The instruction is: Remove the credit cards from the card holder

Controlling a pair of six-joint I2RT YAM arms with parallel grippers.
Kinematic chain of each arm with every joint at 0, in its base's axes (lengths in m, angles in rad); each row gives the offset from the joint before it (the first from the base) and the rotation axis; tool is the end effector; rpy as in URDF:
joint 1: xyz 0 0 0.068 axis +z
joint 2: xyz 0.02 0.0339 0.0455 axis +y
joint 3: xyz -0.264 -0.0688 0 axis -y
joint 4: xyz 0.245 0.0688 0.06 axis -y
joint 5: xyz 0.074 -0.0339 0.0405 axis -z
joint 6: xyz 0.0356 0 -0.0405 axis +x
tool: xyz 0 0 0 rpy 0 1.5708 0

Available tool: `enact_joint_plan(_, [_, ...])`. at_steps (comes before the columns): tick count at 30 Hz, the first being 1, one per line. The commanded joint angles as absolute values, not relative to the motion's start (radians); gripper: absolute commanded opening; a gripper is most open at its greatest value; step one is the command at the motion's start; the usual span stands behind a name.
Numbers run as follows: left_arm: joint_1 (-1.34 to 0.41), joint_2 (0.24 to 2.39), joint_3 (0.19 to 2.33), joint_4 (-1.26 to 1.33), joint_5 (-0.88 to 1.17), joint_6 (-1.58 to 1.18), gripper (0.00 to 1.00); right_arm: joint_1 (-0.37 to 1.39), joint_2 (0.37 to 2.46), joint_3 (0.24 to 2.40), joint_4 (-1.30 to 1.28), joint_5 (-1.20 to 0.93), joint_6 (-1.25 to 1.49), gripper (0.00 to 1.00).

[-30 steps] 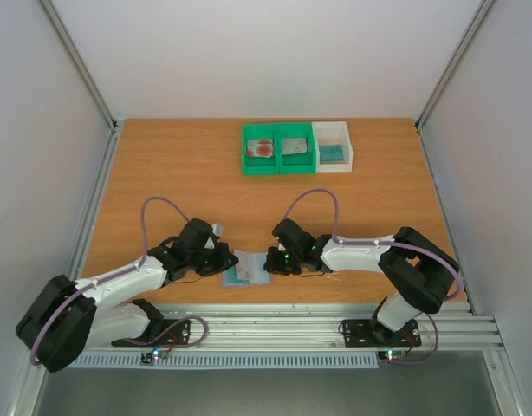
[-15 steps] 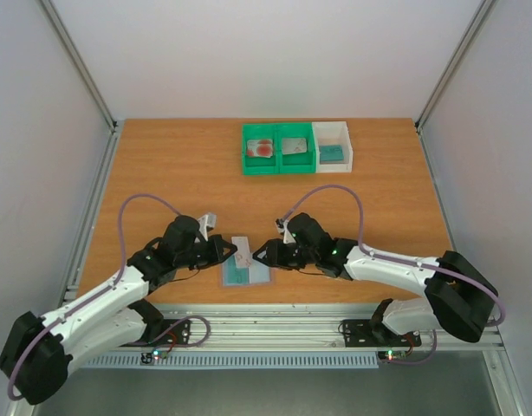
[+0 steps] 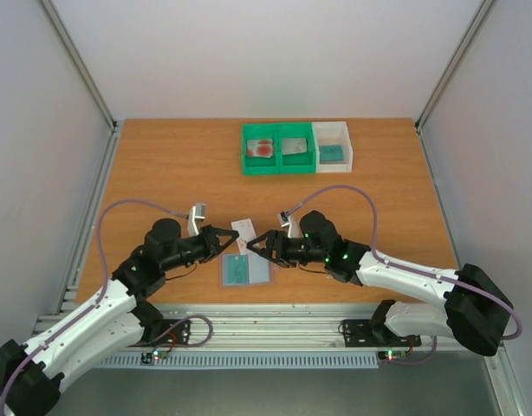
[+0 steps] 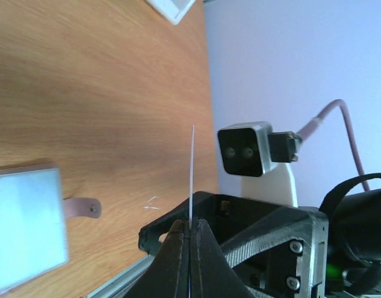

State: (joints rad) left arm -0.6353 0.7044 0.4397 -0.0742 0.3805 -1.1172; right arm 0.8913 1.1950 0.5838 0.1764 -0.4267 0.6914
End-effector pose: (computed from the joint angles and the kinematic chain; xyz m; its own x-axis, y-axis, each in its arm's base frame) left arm 0.1306 -0.1127 0.2427 -0.8659 -0.3985 -0.3023 0.1244 0.4137 -0.9019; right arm 0.1486 0.2074 0.2228 -0.8058 -0.0738 -0.5875 -0.5585 0.4247 0.7126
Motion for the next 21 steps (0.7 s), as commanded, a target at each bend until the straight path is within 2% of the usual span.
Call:
enact_joint_plan(1, [-0.635, 0.687, 0.39, 0.099, 0.417, -1.219, 0.0, 0.896, 1.182, 0.569, 0.292, -0.456, 0.756, 0.55])
enact_joint_plan(5, [-0.635, 0.702, 0.352, 0.177, 0.441, -1.273, 0.0, 0.894, 1.16, 0.6, 0.221, -0.454, 0.72, 0.28])
enact_joint_plan(8, [-0.635, 0.712, 0.337, 0.223, 0.479, -1.309, 0.0, 0.894, 1.131, 0.609, 0.188, -0.463, 0.675, 0.04])
enact_joint_plan(9, [-0.635, 0.712, 0.339, 0.218, 0.49, -1.311, 0.02, 0.894, 1.117, 0.61, 0.17, -0.466, 0.653, 0.01])
enact_joint_plan(14, [-0.634, 0.665, 0.393, 0.049, 0.552, -1.183, 0.41, 0.893, 1.01, 0.624, 0.023, -0.532, 0.476, 0.01])
enact_joint_plan(15, [-0.635, 0.654, 0.403, 0.016, 0.565, -1.156, 0.47, 0.893, 0.993, 0.638, -0.04, -0.557, 0.431, 0.01])
enact_joint_plan(18, [-0.634, 0.638, 0.445, -0.07, 0.646, -1.04, 0.56, 0.893, 0.957, 0.722, -0.249, -0.627, 0.295, 0.01])
enact_joint_plan(21, [-0.634, 0.65, 0.49, -0.123, 0.755, -0.944, 0.61, 0.894, 0.926, 0.785, -0.389, -0.717, 0.186, 0.01])
